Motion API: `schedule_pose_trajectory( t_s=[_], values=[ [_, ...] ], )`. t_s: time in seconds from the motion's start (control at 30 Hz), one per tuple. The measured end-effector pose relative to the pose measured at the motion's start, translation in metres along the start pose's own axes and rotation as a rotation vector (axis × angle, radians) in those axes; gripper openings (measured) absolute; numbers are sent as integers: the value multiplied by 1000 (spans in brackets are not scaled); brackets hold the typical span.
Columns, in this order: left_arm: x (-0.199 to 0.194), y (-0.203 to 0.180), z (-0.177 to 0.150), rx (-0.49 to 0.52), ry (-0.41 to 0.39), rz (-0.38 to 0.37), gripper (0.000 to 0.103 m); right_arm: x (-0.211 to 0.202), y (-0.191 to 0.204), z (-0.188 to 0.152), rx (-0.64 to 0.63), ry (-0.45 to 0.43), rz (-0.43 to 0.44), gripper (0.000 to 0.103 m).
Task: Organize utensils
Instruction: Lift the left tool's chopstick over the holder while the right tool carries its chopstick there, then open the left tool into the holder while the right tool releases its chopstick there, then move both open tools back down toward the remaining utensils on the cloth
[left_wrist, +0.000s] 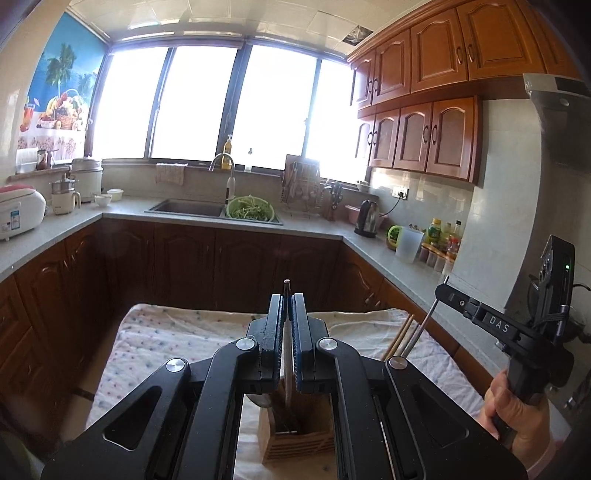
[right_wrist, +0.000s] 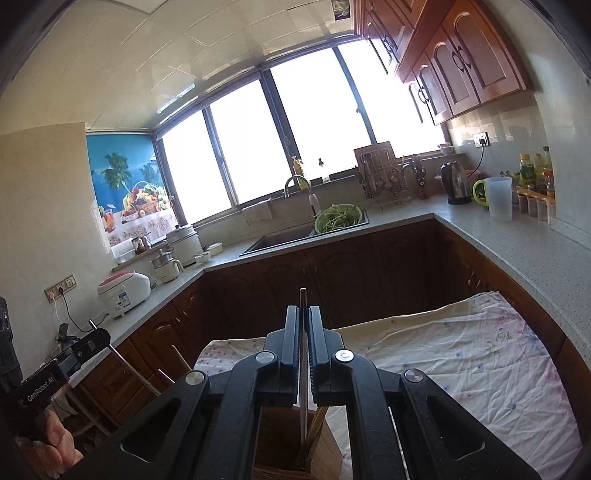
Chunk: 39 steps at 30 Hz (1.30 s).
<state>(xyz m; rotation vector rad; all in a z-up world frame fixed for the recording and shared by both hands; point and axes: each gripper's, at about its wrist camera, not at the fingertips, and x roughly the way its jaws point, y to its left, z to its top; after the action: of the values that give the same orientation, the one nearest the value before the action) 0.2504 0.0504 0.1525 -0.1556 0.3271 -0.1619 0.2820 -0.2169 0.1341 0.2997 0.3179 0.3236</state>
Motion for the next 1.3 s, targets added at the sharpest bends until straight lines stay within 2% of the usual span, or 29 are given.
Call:
schedule_pose_trajectory(
  t_s=[0.33, 0.73, 0.87, 0.97, 1.0, 1.03, 1.07, 1.13, 1.17, 1.2, 1.23, 1.27, 1.3],
  values=[
    [34, 15, -53, -55, 129, 18, 4, 21, -12, -41, 40, 101, -5, 4],
    [34, 10, -54, -48, 130, 22, 4, 24, -11, -43, 46, 127, -10, 5],
    [36, 13, -52, -50, 152, 16, 5, 23, -14, -42, 56, 129, 7, 11],
    [34, 15, -52, -54, 159, 13, 6, 17, -13, -41, 60, 116, 20, 25],
    [33, 15, -52, -54, 158, 15, 8, 13, -14, -40, 64, 108, 24, 35],
    [31, 14, -52, -56, 158, 16, 16, 10, -14, -39, 70, 98, 28, 42],
    [29, 14, -52, -59, 157, 14, 22, 6, -16, -38, 78, 90, 32, 44],
    [23, 13, -52, -61, 144, 19, 48, -1, -18, -36, 92, 74, 40, 56],
    [19, 12, -52, -60, 134, 23, 51, -5, -20, -35, 98, 67, 41, 60],
    [16, 11, -52, -57, 130, 24, 54, -9, -21, -34, 103, 61, 41, 72],
    [13, 10, -53, -56, 128, 26, 60, -13, -23, -34, 105, 53, 38, 84],
    [9, 10, -54, -58, 124, 30, 66, -17, -24, -34, 107, 47, 35, 89],
    [5, 9, -55, -62, 117, 37, 76, -22, -25, -35, 108, 40, 36, 95]
  ],
)
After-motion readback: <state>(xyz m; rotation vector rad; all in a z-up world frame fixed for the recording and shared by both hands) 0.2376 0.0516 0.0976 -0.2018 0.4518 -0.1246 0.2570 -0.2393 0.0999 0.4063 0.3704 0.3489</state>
